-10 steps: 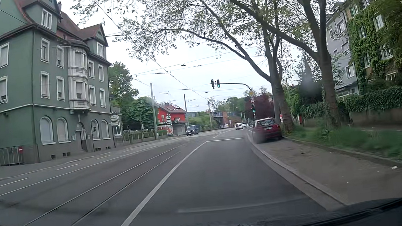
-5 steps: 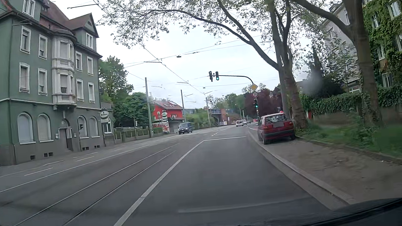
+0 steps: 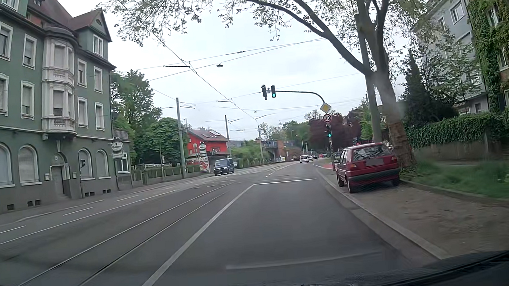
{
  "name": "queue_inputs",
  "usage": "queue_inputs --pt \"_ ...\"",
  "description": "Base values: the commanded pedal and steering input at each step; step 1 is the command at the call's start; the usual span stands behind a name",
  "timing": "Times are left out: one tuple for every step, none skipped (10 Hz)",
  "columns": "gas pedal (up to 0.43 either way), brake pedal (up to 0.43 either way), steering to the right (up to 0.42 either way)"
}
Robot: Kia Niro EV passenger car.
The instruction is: Follow the waypoints while adhering to traffic rules and regulations
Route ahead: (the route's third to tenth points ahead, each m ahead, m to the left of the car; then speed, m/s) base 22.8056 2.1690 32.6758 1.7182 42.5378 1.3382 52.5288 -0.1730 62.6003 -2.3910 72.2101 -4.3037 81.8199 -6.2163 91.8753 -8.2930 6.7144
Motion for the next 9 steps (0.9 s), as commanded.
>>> queue_inputs --pt "0.079 0.000 0.011" --pt "0.079 0.000 0.011" --pt "0.079 0.000 0.012" --pt "0.079 0.000 0.013" --pt "0.079 0.000 0.013" --pt "0.079 0.000 0.014" --pt "0.079 0.000 0.014" --pt "0.079 0.000 0.015" --pt "0.098 0.000 0.015"
